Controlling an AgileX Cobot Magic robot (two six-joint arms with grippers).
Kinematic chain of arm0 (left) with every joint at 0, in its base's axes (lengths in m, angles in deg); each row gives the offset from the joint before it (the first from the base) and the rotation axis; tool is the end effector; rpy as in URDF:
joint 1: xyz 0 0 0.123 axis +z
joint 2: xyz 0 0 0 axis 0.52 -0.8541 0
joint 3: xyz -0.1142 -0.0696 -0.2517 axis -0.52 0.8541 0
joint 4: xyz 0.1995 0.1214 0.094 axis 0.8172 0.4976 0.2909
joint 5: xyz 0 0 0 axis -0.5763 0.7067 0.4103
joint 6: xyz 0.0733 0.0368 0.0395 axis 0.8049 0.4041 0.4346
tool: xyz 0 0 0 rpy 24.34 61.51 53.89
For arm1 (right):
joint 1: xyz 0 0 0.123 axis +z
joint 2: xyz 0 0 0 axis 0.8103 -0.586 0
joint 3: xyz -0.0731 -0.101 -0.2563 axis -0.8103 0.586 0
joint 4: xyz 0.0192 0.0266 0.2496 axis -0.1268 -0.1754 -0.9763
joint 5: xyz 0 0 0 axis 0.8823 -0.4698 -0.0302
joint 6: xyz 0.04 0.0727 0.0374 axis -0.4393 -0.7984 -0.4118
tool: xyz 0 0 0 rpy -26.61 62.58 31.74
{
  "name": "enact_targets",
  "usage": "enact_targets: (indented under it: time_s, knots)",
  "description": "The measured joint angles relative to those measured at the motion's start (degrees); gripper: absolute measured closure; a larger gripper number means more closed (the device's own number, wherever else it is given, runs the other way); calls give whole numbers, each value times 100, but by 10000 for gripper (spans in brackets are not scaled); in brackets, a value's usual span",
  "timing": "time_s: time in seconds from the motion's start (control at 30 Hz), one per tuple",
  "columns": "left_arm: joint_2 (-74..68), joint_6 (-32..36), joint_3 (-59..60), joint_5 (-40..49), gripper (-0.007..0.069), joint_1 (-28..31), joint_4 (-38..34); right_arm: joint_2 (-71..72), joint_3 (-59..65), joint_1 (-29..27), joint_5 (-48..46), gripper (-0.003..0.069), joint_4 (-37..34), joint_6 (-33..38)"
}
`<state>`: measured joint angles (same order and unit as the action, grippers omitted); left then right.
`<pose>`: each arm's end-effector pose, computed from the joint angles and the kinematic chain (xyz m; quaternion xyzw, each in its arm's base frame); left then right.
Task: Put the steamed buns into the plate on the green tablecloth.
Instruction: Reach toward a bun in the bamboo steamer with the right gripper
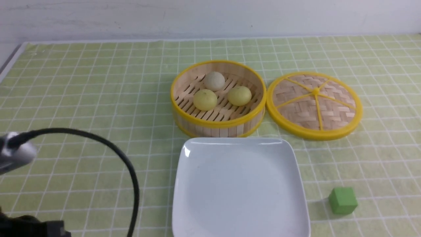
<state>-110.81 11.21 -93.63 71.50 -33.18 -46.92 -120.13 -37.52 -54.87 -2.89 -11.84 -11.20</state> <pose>0.1049 -0.0329 0.2835 -0.0581 0.9524 -0.1914 0.2301 0.1370 0.0240 0.2837 0.0322 0.9555 0.1529 0.2504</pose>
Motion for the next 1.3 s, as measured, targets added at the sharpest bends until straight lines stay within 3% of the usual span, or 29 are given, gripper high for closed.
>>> enact_targets:
  time_s: [0.03, 0.1, 0.13, 0.27, 0.37, 0.47, 0.53, 0.8, 0.9, 1.13, 1.3]
  knots:
    - [-99, 14, 0, -11, 622, 0, 0, -72, -29, 0, 0, 653, -174, 83]
    - [-590, 198, 0, -226, 622, 0, -8, -878, -239, 6, 5, 650, -1349, 1231]
    - [-624, 211, 0, -242, 622, 0, -8, -1008, -259, 13, 5, 649, -1458, 1443]
    - [-1106, 294, -11, -644, 622, 0, -69, -2414, -920, 439, 62, 620, -3688, 3564]
    - [-1152, 329, -18, -788, 622, 0, -75, -3183, -1562, 862, 176, 585, -4084, 4038]
    - [-1159, 329, -18, -834, 620, 0, -81, -3915, -2275, 1250, 358, 545, -4008, 4135]
    - [-1159, 329, -18, -834, 616, 0, -83, -4721, -3236, 1583, 595, 488, -3548, 3981]
    - [-1159, 329, -25, -851, 603, 0, -83, -6729, -5877, 1878, 860, 284, -1579, 2405]
    - [-1159, 329, -27, -851, 596, 0, -83, -7248, -6658, 1889, 855, 241, -1247, 2062]
    - [-1159, 329, -27, -897, 587, 0, -83, -7954, -7494, 1890, 1006, 222, -990, 1968]
    - [-1159, 329, -27, -903, 580, 0, -83, -8455, -7528, 1988, 1545, 295, -913, 2087]
